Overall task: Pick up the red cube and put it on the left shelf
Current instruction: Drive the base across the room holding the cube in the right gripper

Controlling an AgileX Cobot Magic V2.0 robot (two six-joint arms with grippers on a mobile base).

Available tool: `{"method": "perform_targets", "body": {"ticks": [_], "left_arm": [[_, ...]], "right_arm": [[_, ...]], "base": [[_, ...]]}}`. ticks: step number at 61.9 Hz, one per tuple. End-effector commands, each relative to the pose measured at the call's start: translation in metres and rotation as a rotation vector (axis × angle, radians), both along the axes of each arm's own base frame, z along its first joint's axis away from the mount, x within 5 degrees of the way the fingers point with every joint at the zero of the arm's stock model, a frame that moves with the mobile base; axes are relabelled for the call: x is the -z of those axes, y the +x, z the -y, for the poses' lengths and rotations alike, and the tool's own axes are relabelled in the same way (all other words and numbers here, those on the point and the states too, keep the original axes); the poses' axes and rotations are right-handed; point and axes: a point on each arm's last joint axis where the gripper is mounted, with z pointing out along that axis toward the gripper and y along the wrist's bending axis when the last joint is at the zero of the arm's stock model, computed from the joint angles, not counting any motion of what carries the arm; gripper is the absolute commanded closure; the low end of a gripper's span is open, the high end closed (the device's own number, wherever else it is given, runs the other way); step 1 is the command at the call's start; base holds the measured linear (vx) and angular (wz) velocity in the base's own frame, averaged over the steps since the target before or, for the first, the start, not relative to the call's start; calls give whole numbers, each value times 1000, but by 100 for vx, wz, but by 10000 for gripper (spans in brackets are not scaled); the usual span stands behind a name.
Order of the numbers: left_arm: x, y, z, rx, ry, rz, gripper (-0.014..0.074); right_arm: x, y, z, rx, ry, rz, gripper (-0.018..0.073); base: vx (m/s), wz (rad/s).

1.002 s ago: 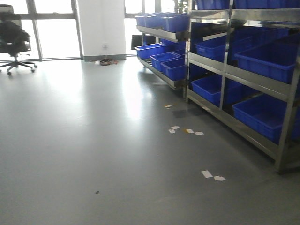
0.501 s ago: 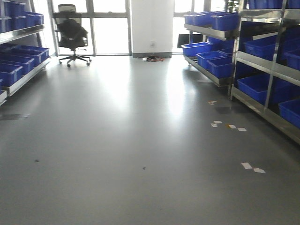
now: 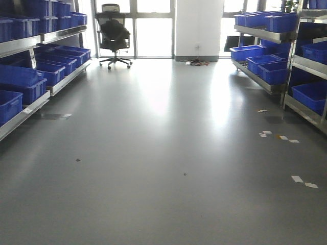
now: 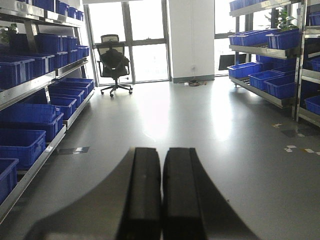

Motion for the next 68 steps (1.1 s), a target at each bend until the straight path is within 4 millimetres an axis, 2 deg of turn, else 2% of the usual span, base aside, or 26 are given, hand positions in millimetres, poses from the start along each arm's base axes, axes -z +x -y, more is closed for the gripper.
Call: {"method": "perform_targets", "body": {"ticks": [1,33,68], "left_arm": [[0,1,0,-2,-17,52,491],[0,1,0,-2,-17,52,491],[0,1,0,-2,-17,52,491]], "right_arm": [[-15,2,0,1,-10,99,508],[-15,2,0,1,-10,99,508],[-15,2,0,1,-10,99,508]], "base": [[0,0],[17,9],[39,16]]}}
